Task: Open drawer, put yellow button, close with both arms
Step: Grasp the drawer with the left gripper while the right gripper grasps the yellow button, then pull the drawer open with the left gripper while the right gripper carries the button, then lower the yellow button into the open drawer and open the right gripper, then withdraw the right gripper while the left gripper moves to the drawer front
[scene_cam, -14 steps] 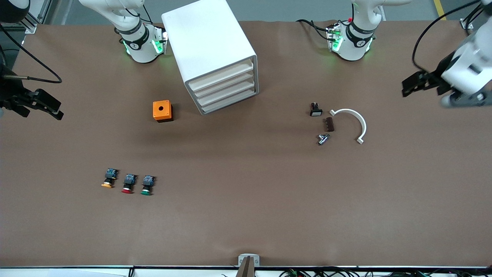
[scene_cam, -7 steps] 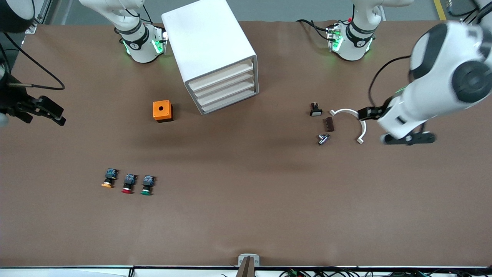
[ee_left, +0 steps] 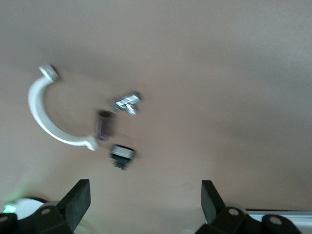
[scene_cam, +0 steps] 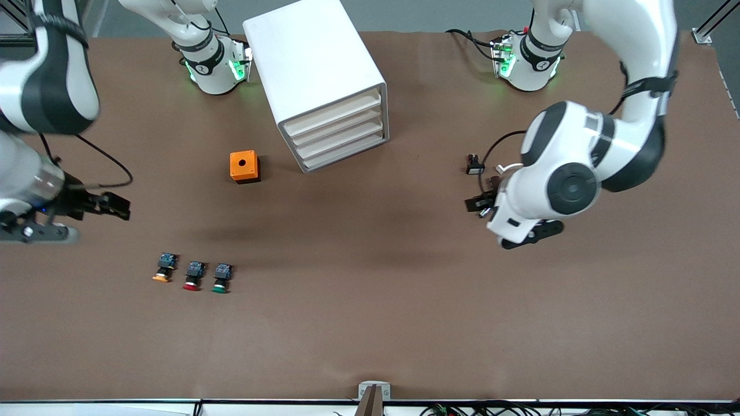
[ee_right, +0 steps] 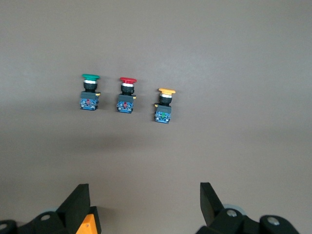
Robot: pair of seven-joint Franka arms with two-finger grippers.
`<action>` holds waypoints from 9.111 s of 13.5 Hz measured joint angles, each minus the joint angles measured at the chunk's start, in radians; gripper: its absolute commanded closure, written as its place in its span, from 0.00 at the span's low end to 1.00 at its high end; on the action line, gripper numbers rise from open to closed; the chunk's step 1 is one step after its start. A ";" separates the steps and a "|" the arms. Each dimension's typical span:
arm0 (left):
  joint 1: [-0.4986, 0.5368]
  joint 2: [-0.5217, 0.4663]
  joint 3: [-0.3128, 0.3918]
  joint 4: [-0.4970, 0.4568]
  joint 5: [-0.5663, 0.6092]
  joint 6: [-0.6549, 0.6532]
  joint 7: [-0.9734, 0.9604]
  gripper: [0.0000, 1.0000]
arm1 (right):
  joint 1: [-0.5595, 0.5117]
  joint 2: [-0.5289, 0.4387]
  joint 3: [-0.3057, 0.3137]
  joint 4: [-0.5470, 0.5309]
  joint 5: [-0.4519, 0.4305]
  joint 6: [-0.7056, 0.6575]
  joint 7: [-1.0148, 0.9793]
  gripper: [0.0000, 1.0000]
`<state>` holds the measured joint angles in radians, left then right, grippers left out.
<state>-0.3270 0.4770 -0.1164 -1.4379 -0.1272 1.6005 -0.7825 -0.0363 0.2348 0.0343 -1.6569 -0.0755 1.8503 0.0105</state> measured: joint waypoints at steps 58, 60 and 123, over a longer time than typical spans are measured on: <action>-0.149 0.287 0.020 0.094 -0.865 -0.094 -1.677 0.98 | 0.143 0.078 0.218 0.060 0.114 -0.110 0.869 1.00; -0.133 0.291 0.020 0.103 -0.862 -0.092 -1.666 0.84 | 0.144 0.078 0.262 0.062 0.115 -0.110 0.971 1.00; -0.180 0.142 -0.194 0.075 0.032 0.240 -0.044 0.00 | -0.052 -0.152 -0.020 0.202 0.096 -0.340 0.057 0.00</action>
<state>-0.5071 0.6189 -0.3107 -1.3633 -0.0952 1.8404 -0.8270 -0.0883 0.0828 0.0139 -1.4552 0.0210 1.5102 0.0675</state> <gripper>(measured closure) 0.000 0.000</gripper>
